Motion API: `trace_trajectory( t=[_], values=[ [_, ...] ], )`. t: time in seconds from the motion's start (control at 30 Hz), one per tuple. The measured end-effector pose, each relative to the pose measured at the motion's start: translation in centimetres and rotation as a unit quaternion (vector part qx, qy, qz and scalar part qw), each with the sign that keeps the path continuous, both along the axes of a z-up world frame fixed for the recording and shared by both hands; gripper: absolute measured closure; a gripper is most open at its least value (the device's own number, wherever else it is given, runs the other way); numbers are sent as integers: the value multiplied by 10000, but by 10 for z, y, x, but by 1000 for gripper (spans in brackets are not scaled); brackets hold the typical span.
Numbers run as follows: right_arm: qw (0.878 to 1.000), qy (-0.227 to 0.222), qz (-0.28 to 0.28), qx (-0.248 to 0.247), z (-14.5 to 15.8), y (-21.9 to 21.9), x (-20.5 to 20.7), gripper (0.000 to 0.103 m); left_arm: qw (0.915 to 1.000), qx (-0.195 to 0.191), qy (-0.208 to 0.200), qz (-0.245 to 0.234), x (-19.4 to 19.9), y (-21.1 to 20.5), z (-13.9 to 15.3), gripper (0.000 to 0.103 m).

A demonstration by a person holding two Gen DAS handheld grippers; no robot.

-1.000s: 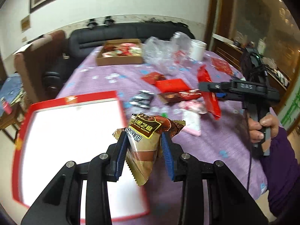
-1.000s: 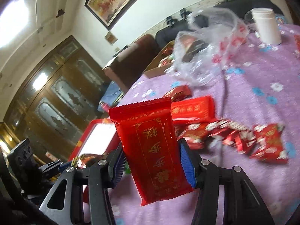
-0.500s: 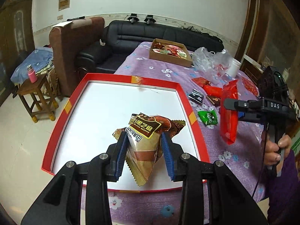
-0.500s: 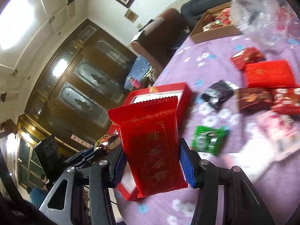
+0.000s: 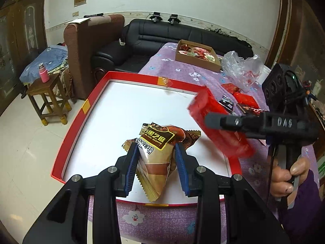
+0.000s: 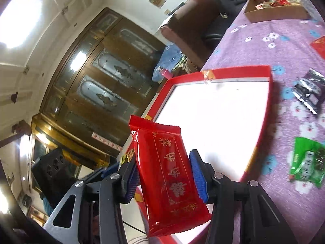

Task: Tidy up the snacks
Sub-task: 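Carry both packets into the red-rimmed white tray and open both tools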

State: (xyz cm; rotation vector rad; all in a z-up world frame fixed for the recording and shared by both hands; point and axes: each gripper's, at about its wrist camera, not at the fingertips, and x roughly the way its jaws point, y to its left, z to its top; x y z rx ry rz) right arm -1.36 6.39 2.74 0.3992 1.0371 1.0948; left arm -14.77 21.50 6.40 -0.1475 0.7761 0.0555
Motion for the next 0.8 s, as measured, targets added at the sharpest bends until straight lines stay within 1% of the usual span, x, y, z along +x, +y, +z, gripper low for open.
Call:
trace_trajectory(
  t=[0.1, 0.2, 0.3, 0.43, 0.47, 0.5, 0.53, 0.57, 0.6, 0.67, 0.8],
  values=[
    [9995, -243, 37, -204, -2, 5, -2, 57, 10000, 55, 34, 71, 4, -1, -2, 69],
    [9995, -207, 83, -223, -7, 7, -3, 56, 9999, 81, 90, 104, 6, -2, -6, 69],
    [9986, -373, 104, -373, -7, 8, -7, 54, 9995, 221, 160, 182, 7, -5, -10, 68],
    [9978, -441, 166, -459, -4, 8, -11, 51, 9989, 277, 201, 329, 7, -5, -12, 67],
    [9975, -492, 136, -491, -3, 7, -11, 48, 9983, 371, 203, 392, 6, -6, -11, 62],
    [9971, -535, 109, -527, -2, 4, -12, 47, 9974, 521, 180, 472, 6, -8, -10, 51],
    [9967, -574, 93, -566, -1, 3, -13, 45, 9966, 621, 150, 519, 6, -9, -9, 45],
    [9965, -580, 80, -603, 0, 2, -14, 40, 9958, 718, 101, 567, 5, -11, -8, 34],
    [9965, -576, 80, -602, 0, 0, -16, 39, 9954, 758, 66, 590, 4, -11, -7, 27],
    [9964, -575, 79, -617, 1, -1, -16, 39, 9949, 800, 19, 620, 3, -12, -5, 27],
    [9962, -577, 77, -648, 2, -3, -16, 39, 9938, 845, 114, 710, 6, -11, -8, 27]
  ],
)
